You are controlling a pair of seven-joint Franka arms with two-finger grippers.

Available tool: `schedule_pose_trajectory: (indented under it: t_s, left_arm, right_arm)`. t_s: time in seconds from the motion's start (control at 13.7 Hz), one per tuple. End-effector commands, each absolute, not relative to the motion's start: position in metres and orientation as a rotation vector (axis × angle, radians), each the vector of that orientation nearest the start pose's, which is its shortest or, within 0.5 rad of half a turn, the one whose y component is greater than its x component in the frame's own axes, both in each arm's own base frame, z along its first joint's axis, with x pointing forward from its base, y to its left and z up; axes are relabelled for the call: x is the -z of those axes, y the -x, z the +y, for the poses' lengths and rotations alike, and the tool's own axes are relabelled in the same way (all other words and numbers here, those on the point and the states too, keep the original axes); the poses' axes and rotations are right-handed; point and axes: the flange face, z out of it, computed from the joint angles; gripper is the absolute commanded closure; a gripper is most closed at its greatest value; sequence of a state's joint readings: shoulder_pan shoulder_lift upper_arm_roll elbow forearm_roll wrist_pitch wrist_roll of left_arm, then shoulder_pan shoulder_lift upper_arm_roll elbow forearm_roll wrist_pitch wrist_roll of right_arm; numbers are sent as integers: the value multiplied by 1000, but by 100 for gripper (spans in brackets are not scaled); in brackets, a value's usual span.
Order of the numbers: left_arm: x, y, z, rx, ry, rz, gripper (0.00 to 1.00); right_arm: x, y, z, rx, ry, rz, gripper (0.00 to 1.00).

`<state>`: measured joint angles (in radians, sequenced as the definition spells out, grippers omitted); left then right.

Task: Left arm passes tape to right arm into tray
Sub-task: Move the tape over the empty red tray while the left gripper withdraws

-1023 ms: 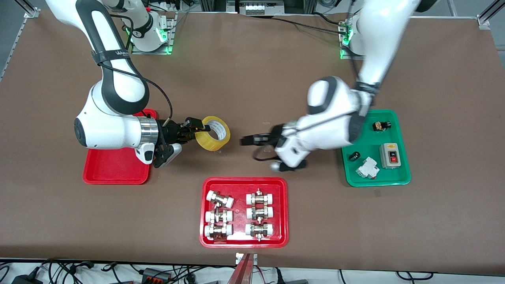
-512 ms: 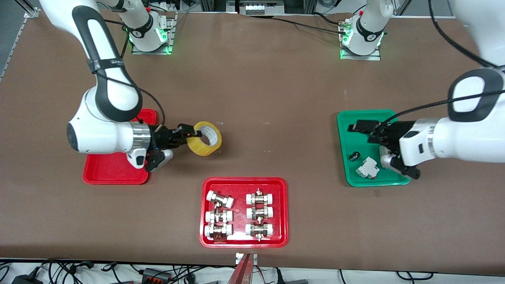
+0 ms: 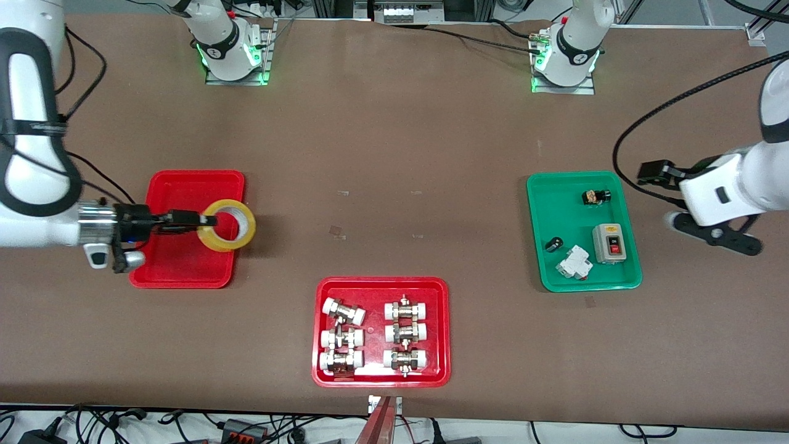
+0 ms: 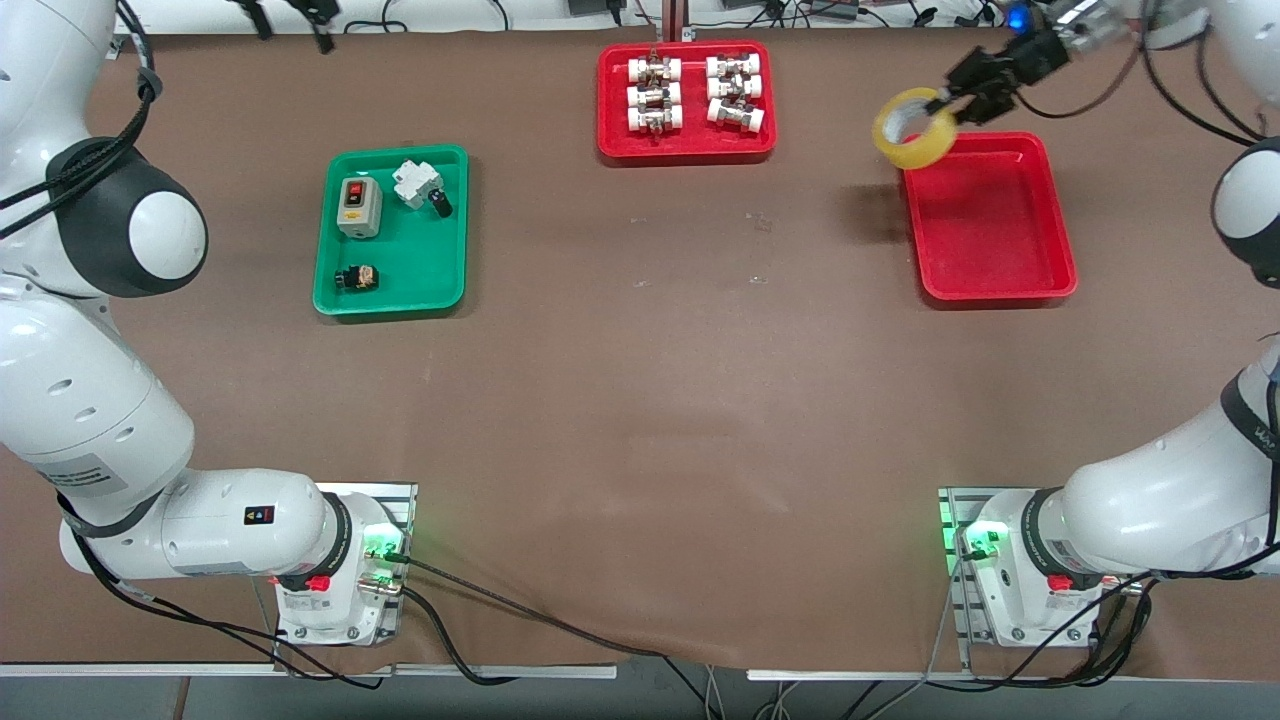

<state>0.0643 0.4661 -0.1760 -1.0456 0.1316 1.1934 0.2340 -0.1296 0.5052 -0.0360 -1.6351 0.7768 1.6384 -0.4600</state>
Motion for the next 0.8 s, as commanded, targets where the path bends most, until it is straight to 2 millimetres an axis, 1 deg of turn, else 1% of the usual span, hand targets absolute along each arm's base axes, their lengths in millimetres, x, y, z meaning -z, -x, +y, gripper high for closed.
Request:
schedule_pose_trajectory:
  t_s: [0.0, 0.07, 0.15, 0.22, 0.29, 0.37, 0.44, 0.51, 0.58, 0.66, 0.73]
  left_arm:
    - [-572, -640, 12, -415, 3072, 355, 0]
    - [-570, -625, 33, -416, 3171, 233, 0]
    - [-573, -611, 34, -310, 3163, 214, 0]
    - [-577, -604, 31, -188, 3137, 199, 0]
    - [-574, -593, 26, -159, 3134, 193, 0]
    - [-566, -578, 26, -180, 3142, 166, 0]
    - [-570, -563, 21, -137, 3145, 100, 0]
    - [-569, -559, 17, -118, 3141, 35, 0]
    - [-569, -562, 13, -106, 3141, 58, 0]
    - [-568, -563, 23, -108, 3143, 104, 0]
    - [-567, -563, 28, -109, 3151, 147, 0]
  right_arm:
    - [-285, -627, -87, -329, 2226, 62, 78]
    - [-264, -620, -113, -345, 2211, 112, 78]
    - [-252, -617, -127, -339, 2200, 125, 78]
    - [-243, -616, -135, -334, 2192, 130, 78]
    - [-235, -615, -137, -339, 2186, 138, 78]
    - [-232, -614, -140, -342, 2185, 146, 77]
    - [-229, -613, -141, -348, 2183, 147, 77]
    - [-222, -611, -143, -350, 2181, 146, 77]
    - [-213, -608, -148, -348, 2179, 129, 76]
    - [-205, -605, -152, -347, 2181, 110, 76]
    - [-199, -602, -155, -359, 2182, 109, 76]
